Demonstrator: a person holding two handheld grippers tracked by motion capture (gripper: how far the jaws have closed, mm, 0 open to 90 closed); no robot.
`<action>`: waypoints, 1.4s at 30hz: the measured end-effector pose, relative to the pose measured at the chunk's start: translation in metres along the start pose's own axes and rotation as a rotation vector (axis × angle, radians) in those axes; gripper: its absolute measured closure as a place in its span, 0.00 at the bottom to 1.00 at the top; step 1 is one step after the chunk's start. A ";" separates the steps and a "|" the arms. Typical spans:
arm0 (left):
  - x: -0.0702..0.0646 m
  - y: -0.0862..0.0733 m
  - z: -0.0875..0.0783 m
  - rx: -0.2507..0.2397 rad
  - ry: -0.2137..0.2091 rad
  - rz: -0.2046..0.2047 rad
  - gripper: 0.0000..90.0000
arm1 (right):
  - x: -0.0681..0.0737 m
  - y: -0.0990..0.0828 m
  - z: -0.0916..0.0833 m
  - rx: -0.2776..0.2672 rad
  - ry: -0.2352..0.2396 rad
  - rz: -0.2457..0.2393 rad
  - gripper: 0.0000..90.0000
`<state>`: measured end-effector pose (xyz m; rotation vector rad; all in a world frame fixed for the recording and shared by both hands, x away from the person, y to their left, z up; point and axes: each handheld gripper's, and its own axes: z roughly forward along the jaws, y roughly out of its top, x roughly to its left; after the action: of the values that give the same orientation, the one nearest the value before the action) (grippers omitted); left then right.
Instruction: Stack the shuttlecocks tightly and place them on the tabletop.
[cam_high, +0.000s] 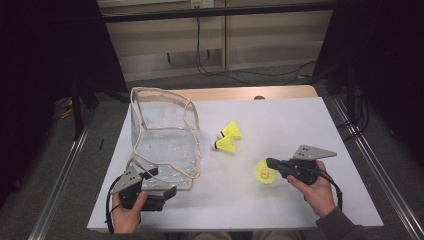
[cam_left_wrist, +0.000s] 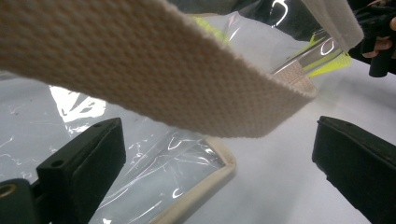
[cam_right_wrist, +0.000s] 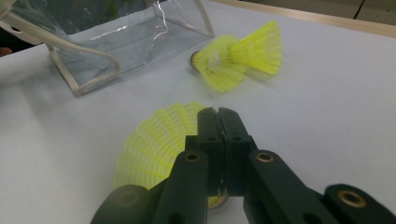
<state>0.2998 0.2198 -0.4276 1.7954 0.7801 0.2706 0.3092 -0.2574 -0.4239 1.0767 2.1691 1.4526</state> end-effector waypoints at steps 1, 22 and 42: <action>0.000 0.000 0.000 0.001 0.000 0.000 0.03 | -0.002 0.000 -0.001 0.002 -0.011 -0.004 0.98; 0.000 0.000 0.000 0.004 0.004 0.003 0.03 | -0.023 -0.009 -0.010 0.026 -0.196 0.002 0.80; 0.000 0.001 0.000 0.006 0.004 0.009 0.03 | -0.027 -0.011 -0.015 0.028 -0.219 -0.008 1.00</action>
<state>0.3001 0.2196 -0.4271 1.8048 0.7766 0.2781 0.3132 -0.2894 -0.4312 1.1760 2.0421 1.2405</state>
